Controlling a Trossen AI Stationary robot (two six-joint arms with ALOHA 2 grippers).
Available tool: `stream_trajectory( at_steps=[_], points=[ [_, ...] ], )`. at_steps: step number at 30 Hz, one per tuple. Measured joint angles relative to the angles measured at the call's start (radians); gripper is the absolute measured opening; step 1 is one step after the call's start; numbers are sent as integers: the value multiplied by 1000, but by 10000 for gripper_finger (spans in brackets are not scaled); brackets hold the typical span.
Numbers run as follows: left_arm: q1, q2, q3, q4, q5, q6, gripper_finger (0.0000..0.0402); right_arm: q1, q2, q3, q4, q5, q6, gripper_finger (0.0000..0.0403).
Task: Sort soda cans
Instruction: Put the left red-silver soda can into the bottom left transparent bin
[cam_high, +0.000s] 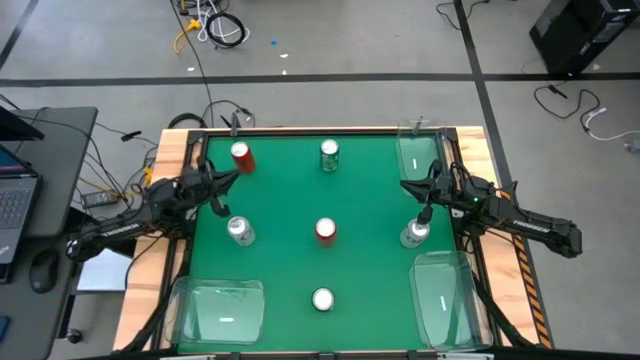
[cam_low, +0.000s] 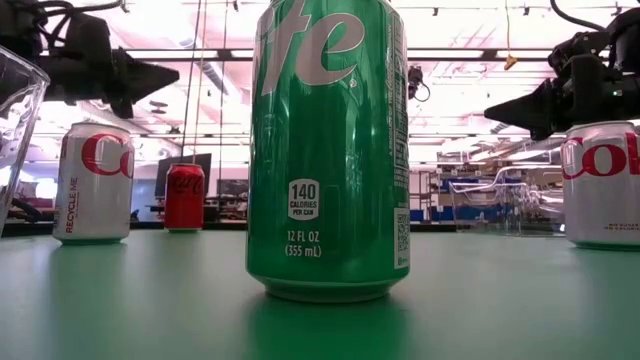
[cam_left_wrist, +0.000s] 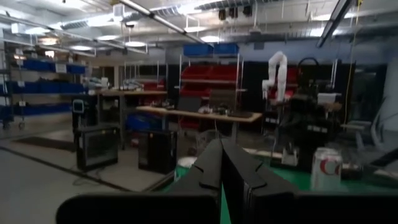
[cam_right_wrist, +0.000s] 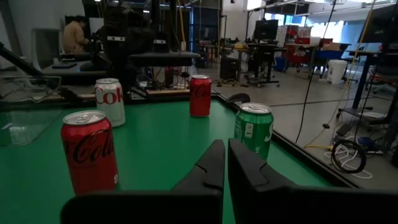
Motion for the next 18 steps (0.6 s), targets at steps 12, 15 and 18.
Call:
stream_trajectory(
  at_steps=[12,15,18],
  points=[
    [0,0,0,48,27,-64,10,0,0,0,0,0,0,9],
    [0,5,11,-1,145,-92,10,0,0,0,0,0,0,9],
    [0,36,37,-75,247,-116,10,0,0,0,0,0,0,9]
  ],
)
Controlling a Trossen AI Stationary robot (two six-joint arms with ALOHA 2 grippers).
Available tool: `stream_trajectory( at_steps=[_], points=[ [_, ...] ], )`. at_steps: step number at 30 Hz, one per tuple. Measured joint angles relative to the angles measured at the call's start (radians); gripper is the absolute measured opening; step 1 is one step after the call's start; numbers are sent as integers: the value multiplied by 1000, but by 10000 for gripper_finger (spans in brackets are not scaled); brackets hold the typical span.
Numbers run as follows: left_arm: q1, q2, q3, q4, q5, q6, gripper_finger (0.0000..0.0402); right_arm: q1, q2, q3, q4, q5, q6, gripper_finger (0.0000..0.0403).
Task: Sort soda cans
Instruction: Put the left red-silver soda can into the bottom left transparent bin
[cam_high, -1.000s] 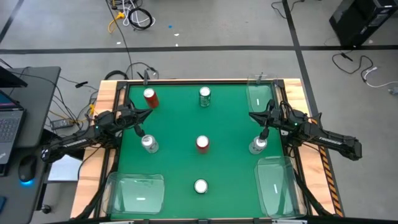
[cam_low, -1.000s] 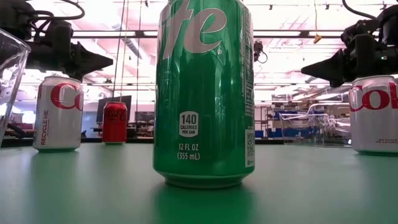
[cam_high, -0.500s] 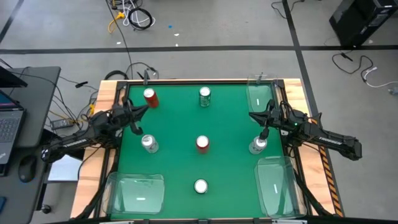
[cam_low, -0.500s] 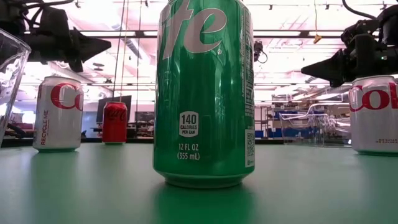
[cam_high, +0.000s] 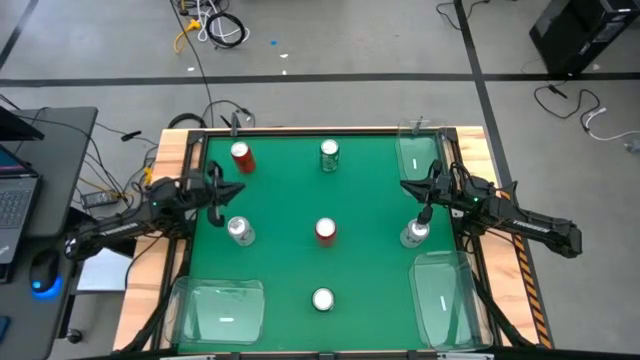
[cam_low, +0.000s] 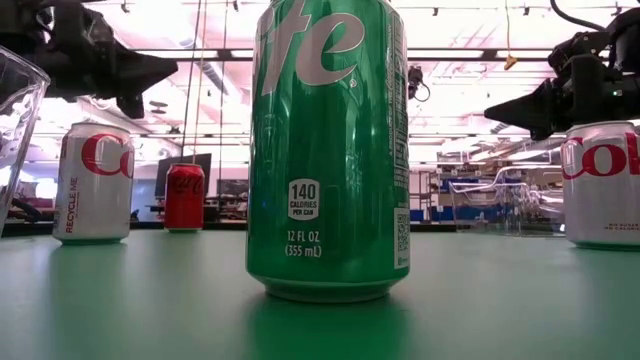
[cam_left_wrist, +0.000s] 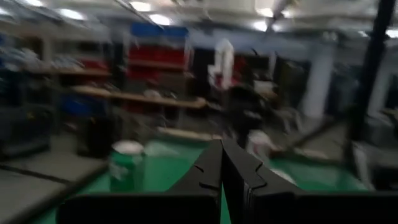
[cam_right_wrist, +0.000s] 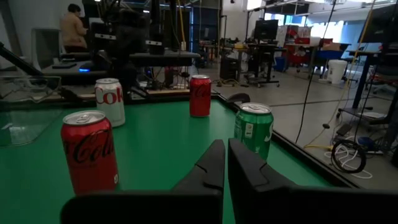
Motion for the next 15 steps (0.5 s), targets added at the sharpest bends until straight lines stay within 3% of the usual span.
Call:
stream_trajectory(
  at_steps=[4,10,15],
  points=[
    [0,80,20,-90,26,4,10,0,0,0,0,0,0,9],
    [0,198,23,-78,81,-16,12,0,0,0,0,0,0,9],
    [0,254,69,-79,171,-40,40,0,0,0,0,0,0,9]
  ],
)
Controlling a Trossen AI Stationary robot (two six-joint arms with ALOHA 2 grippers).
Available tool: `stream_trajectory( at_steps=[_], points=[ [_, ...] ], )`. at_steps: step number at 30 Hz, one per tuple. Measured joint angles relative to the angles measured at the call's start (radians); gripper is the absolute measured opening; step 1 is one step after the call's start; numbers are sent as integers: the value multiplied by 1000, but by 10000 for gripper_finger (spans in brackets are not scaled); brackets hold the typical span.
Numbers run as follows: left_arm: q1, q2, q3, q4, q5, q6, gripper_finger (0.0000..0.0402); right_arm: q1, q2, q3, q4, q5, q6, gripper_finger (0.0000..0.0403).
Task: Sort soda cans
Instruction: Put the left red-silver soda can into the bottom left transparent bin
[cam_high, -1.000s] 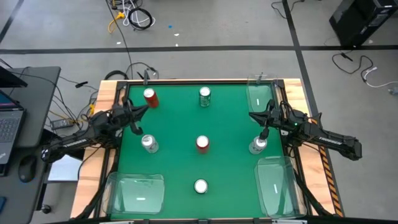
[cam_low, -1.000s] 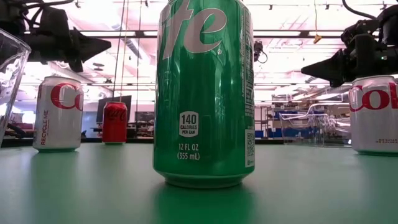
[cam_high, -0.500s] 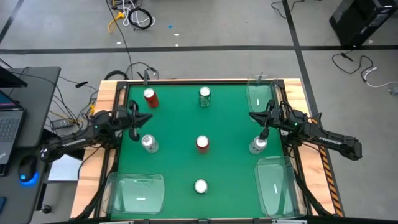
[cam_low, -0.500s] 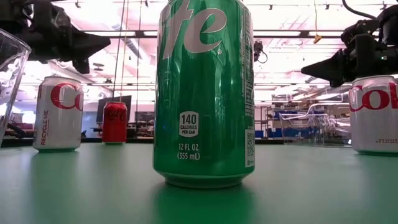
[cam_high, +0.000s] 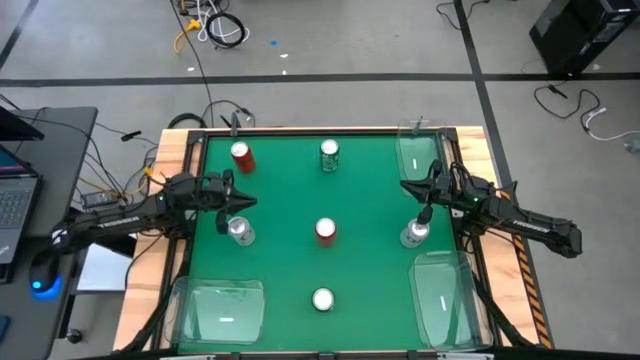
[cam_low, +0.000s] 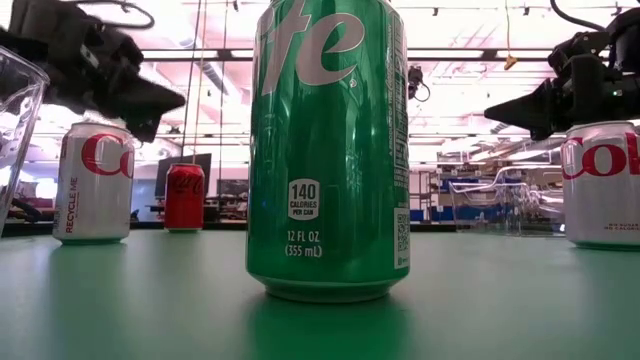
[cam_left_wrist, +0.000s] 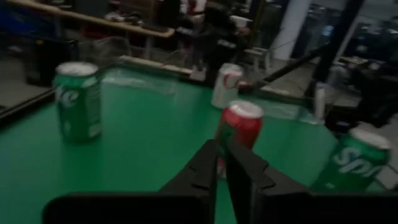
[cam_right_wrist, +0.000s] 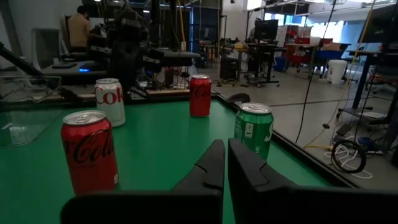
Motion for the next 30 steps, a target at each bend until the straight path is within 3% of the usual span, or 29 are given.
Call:
stream_trajectory(
  at_steps=[5,8,12,14,17,21,26,30],
  points=[
    [-2,44,152,-35,34,13,85,0,0,0,0,0,0,9],
    [-2,75,281,-164,42,82,103,0,0,0,0,0,0,9],
    [-2,116,364,-152,207,122,107,0,0,0,0,0,0,9],
    [-3,134,365,-62,276,49,106,0,0,0,0,0,0,9],
    [-2,156,376,-45,280,-57,106,0,0,0,0,0,0,9],
    [-2,183,470,-338,250,-15,106,0,0,0,0,0,0,9],
    [-40,247,680,-774,43,137,106,0,0,0,0,0,0,9],
    [-87,325,813,-971,-48,138,106,0,0,0,0,0,0,9]
  ],
)
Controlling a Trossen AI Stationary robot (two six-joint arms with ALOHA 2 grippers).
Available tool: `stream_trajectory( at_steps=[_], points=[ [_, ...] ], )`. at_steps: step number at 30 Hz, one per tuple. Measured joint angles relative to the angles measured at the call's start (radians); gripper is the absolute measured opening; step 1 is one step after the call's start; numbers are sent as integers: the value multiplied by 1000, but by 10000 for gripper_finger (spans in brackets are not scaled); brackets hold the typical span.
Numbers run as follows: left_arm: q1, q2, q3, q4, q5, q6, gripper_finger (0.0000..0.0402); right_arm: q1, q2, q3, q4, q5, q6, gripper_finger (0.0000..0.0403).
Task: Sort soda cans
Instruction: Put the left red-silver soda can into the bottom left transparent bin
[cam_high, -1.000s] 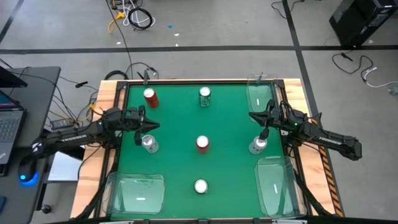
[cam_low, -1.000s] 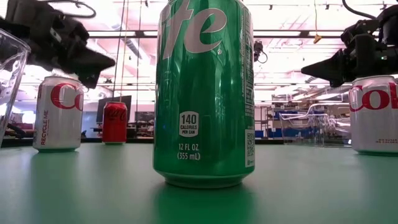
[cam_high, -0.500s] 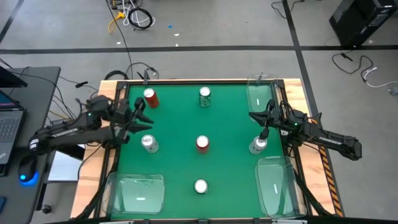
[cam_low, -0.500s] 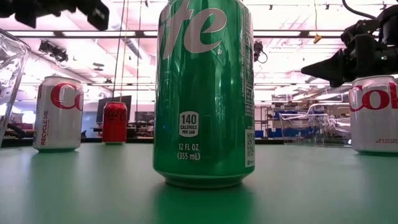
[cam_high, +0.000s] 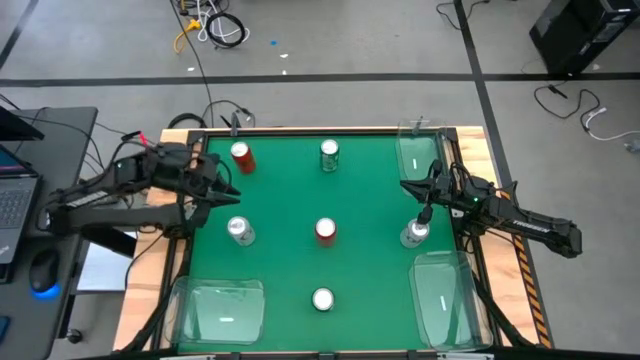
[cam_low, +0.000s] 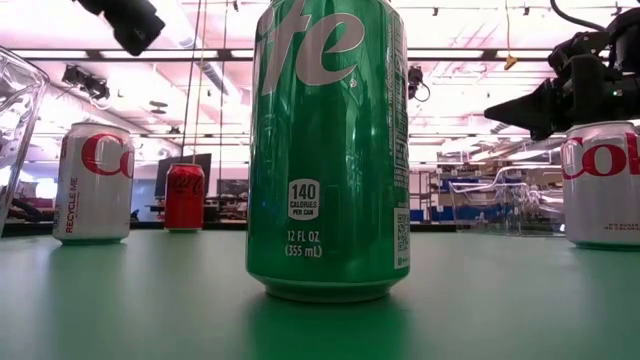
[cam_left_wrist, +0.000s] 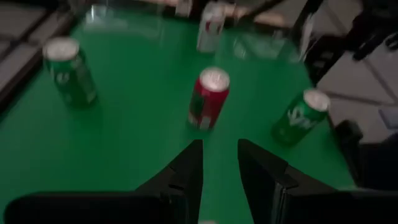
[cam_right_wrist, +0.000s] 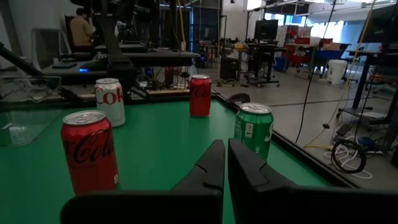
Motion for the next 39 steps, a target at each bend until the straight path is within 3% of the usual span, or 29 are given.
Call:
stream_trajectory(
  at_steps=[6,14,22,39],
  points=[
    [-63,127,64,-169,-53,-47,115,0,0,0,0,0,0,9],
    [-205,274,66,-209,-35,-139,163,0,0,0,0,0,0,9],
    [-310,381,66,-355,-200,-190,225,0,0,0,0,0,0,9],
    [-340,473,66,-400,-274,-306,370,0,0,0,2,0,0,9]
  ],
)
